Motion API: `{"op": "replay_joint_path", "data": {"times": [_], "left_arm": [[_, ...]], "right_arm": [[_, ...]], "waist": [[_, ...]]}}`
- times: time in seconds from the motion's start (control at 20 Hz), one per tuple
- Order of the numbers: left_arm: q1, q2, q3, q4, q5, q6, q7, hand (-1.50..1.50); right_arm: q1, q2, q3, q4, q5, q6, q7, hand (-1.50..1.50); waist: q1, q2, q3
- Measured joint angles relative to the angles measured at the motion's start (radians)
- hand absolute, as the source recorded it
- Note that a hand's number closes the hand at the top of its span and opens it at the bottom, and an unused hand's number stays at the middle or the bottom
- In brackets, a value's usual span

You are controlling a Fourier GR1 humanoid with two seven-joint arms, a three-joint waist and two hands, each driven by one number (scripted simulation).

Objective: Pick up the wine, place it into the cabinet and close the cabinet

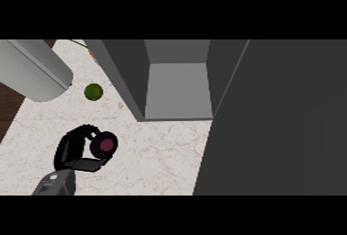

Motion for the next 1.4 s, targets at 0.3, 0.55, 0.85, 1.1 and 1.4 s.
{"op": "replay_joint_path", "data": {"times": [0.3,0.55,0.85,1.1,1.4], "left_arm": [[0.063,-0.066,-0.083,-0.126,-0.008,-0.042,0.058,1.50],[0.148,-0.122,-0.144,-0.314,0.018,-0.069,0.164,1.50],[0.229,-0.172,-0.237,-0.538,0.049,-0.038,0.301,1.50],[0.296,-0.187,-0.353,-0.723,0.108,0.036,0.417,1.50],[0.310,-0.191,-0.446,-0.852,0.101,0.177,0.483,1.50]], "right_arm": [[0.005,-0.022,-0.031,-0.001,-0.010,-0.004,-0.008,-1.50],[0.039,-0.033,-0.014,-0.002,-0.011,-0.019,-0.043,-1.50],[0.036,-0.040,0.007,-0.005,-0.010,-0.033,-0.039,-1.50],[0.068,-0.063,0.012,-0.007,-0.012,-0.036,-0.076,-1.50],[0.081,-0.082,0.000,-0.009,-0.014,-0.041,-0.094,-1.50]], "waist": [[0.009,0.001,-0.003],[0.013,0.001,-0.004],[0.012,0.003,-0.006],[0.008,0.003,-0.006],[0.005,0.006,-0.006]]}}
